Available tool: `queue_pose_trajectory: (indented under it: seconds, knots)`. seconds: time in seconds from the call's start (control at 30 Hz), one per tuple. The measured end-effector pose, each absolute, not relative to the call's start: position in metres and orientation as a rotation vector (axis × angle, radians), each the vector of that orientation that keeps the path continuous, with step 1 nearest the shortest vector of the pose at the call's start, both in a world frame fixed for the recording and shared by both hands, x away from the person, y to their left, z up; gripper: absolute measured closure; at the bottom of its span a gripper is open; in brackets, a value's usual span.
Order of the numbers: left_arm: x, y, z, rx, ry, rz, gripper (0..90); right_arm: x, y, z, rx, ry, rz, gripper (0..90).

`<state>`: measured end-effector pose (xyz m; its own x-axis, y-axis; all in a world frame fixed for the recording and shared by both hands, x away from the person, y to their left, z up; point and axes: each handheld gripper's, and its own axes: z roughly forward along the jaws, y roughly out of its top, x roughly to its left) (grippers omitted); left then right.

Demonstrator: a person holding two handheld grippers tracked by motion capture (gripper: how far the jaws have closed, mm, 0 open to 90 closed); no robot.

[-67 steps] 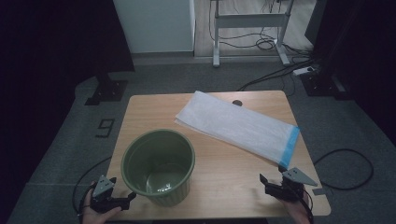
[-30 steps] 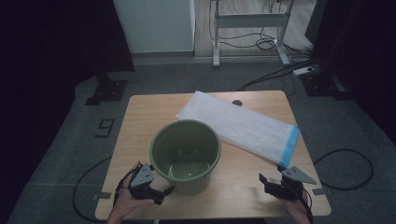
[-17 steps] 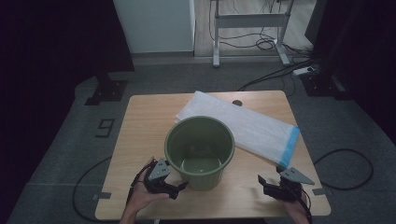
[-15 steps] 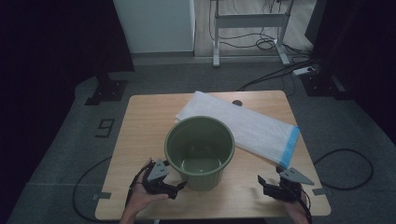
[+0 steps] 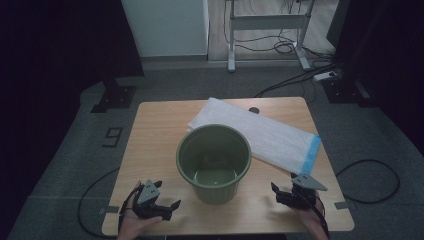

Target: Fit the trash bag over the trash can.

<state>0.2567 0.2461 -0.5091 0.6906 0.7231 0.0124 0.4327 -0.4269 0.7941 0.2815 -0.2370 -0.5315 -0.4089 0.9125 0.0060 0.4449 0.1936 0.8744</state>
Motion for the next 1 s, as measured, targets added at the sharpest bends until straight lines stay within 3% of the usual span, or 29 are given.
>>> queue_pose_trajectory:
  seconds: [0.43, 0.7, 0.8, 0.9, 1.0]
  knots:
    - [0.258, 0.263, -0.516, 2.037, 0.926, 0.404, 2.9, 0.368, -0.189, -0.525, 1.250, 2.079, 1.040, 15.3]
    - [0.259, 0.264, -0.523, 2.062, 0.941, 0.406, 3.1, 0.402, -0.182, -0.533, 1.306, 2.139, 0.979, 21.5]
    - [0.260, 0.267, -0.524, 2.057, 0.954, 0.406, 3.4, 0.405, -0.184, -0.537, 1.313, 2.161, 0.992, 29.6]
    - [0.260, 0.269, -0.525, 2.042, 0.960, 0.396, 3.4, 0.406, -0.185, -0.539, 1.314, 2.190, 0.989, 49.3]
    - [0.260, 0.270, -0.525, 2.042, 0.962, 0.397, 3.4, 0.406, -0.188, -0.541, 1.318, 2.209, 0.976, 62.2]
